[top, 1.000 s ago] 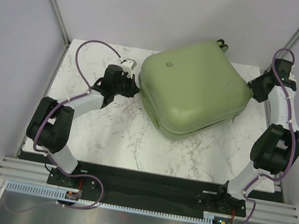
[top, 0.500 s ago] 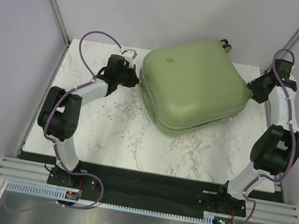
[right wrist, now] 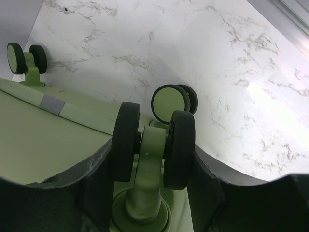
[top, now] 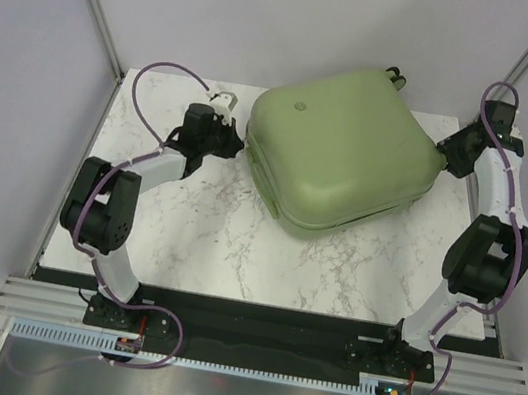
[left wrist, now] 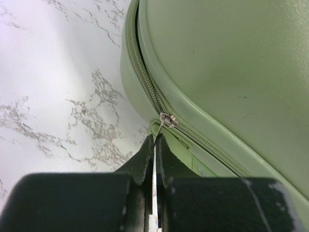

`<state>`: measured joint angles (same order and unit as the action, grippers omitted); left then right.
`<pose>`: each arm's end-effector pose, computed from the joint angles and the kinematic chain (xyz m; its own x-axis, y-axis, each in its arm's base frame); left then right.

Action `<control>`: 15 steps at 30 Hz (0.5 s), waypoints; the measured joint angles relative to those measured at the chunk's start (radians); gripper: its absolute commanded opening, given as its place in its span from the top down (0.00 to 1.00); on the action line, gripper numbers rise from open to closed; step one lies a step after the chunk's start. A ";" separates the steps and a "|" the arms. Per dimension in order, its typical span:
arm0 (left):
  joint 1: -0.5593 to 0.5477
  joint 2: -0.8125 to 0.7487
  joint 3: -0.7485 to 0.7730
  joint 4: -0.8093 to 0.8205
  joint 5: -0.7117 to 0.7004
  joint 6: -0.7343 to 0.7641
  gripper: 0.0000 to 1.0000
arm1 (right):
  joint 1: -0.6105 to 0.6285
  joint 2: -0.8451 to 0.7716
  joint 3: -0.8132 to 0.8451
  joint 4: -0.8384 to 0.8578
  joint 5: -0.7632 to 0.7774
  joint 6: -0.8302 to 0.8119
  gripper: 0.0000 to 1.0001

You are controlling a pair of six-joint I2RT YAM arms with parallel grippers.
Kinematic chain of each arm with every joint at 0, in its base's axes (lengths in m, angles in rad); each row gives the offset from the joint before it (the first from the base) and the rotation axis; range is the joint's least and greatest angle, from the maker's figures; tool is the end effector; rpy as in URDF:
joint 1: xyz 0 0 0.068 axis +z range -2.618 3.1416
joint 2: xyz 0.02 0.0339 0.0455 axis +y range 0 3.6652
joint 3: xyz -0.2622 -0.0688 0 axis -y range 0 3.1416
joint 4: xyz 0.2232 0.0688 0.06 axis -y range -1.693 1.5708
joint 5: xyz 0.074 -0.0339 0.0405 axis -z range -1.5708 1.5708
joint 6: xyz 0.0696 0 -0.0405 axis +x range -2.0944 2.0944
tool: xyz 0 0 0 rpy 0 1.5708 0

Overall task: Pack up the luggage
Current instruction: Zip the luggage at the center of the board.

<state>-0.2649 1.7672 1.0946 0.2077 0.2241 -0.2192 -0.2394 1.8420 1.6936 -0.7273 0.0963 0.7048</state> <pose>0.3916 -0.1223 0.2149 -0.5195 -0.0787 -0.8508 0.3422 0.8932 -0.2916 0.3983 -0.1041 0.2824 -0.3767 0.7557 -0.5357 0.7087 0.6075 0.3587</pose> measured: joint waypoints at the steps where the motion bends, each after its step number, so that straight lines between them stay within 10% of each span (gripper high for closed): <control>1: 0.000 -0.016 -0.019 0.005 0.006 0.000 0.98 | 0.000 0.018 0.021 0.000 -0.005 -0.009 1.00; 15: -0.042 -0.211 -0.206 0.015 0.010 0.000 0.98 | 0.002 0.277 0.367 -0.034 -0.090 -0.151 1.00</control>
<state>-0.3073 1.5562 0.8886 0.2226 0.2340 -0.2195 -0.2375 2.1189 2.0609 -0.7609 0.0067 0.5533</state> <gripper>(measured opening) 0.024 0.588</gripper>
